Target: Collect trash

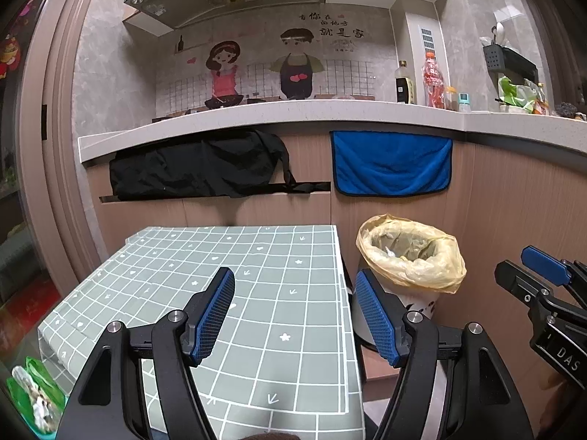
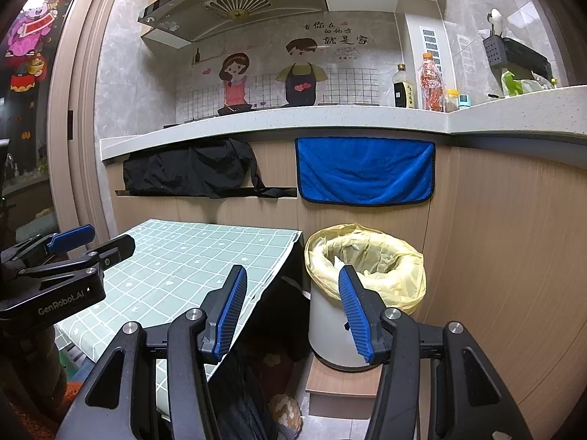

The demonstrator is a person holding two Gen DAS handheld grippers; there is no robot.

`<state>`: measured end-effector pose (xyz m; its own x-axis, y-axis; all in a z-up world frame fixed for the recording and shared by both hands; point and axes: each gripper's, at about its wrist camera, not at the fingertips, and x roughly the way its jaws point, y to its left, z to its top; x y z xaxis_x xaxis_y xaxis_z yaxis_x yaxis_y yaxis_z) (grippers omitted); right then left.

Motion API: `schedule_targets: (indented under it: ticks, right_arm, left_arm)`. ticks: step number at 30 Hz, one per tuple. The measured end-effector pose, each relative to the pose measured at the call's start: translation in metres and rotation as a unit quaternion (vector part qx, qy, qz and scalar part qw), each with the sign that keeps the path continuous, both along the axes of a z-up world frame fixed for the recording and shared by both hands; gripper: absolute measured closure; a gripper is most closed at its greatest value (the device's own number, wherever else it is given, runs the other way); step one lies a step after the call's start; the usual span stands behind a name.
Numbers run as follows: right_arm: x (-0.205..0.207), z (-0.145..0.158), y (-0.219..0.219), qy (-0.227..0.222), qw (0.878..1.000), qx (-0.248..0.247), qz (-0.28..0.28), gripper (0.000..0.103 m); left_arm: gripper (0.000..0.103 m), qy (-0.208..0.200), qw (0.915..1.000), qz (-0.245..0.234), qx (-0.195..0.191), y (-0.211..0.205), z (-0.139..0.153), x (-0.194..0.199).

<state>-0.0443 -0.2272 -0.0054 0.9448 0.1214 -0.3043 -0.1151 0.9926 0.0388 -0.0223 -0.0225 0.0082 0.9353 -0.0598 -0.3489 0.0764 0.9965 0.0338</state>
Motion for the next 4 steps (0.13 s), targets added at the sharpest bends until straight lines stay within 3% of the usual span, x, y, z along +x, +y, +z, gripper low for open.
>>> schedule_targets:
  ticks: [4]
  right_arm:
    - [0.0059, -0.0029, -0.0005, 0.01, 1.0, 0.001, -0.001, 0.054]
  left_arm:
    - [0.034, 0.017, 0.9999, -0.002, -0.004, 0.0043, -0.0044, 0.0101]
